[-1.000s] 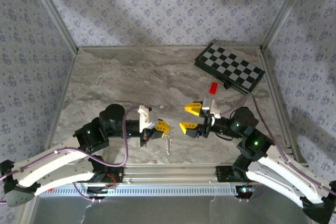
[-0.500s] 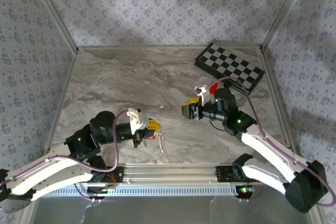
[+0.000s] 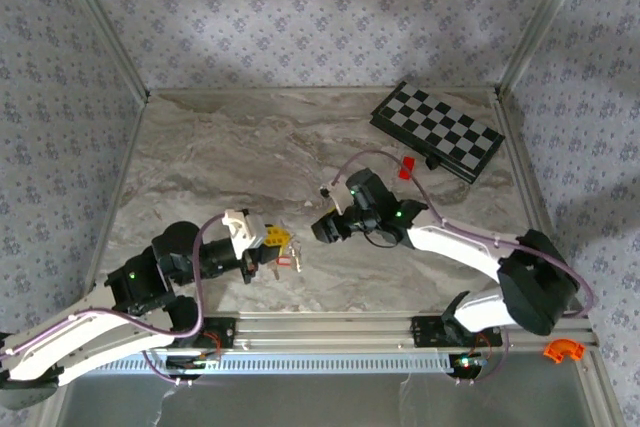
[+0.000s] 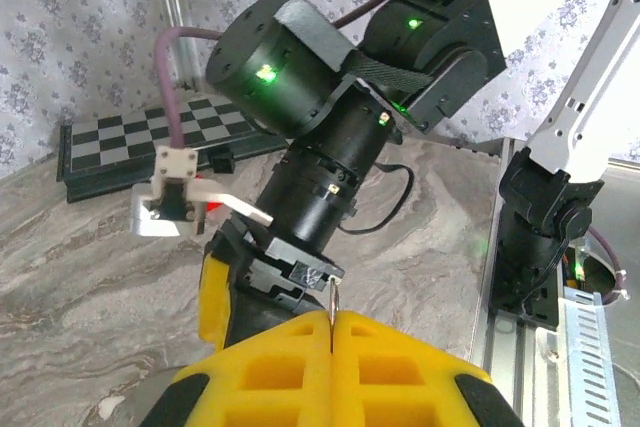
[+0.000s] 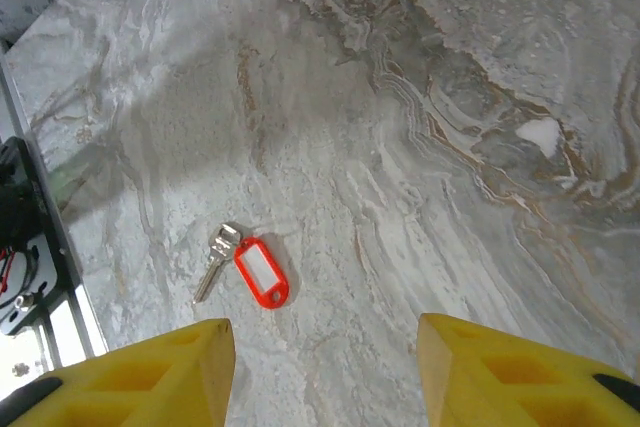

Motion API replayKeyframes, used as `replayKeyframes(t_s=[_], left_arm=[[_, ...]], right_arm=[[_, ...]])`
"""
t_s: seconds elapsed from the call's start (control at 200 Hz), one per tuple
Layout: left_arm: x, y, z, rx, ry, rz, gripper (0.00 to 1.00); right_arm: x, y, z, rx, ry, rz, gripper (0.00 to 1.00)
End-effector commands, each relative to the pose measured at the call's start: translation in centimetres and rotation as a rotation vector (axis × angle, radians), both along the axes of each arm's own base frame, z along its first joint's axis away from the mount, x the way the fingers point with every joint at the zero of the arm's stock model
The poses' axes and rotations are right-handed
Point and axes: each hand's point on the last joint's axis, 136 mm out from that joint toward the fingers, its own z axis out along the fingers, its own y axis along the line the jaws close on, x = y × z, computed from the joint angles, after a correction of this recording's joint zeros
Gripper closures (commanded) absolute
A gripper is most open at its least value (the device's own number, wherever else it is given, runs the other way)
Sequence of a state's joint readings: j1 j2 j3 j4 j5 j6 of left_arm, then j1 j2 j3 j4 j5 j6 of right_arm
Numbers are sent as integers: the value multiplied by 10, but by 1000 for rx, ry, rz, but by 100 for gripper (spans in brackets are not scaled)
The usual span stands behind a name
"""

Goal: Put the keys on the keyring

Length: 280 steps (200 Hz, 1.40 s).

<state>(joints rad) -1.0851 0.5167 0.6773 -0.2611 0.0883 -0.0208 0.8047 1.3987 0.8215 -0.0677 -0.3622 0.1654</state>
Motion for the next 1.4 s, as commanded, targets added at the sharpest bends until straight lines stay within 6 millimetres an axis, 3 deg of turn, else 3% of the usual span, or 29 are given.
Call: replayKeyframes(t_s=[0.0, 0.21, 0.485, 1.02, 1.035, 1.069, 1.394], left_arm=[[1, 12, 12, -19, 8, 48, 100], [-1, 29, 11, -19, 62, 94, 100], [-7, 48, 19, -99, 69, 118, 100], [-9, 61, 29, -184, 40, 135, 100], [-9, 61, 29, -186, 39, 135, 100], [-9, 61, 29, -188, 38, 135, 100], [-12, 64, 37, -207, 12, 124, 100]], right_arm=[[-7, 22, 2, -25, -57, 140, 49], [-21, 55, -18, -8, -43, 276, 52], [-39, 83, -33, -1, -16, 432, 52], [-64, 104, -62, -27, 69, 640, 52], [-61, 111, -53, -8, 48, 649, 52], [-62, 112, -53, -3, 47, 662, 52], [-65, 112, -75, -102, 43, 699, 56]])
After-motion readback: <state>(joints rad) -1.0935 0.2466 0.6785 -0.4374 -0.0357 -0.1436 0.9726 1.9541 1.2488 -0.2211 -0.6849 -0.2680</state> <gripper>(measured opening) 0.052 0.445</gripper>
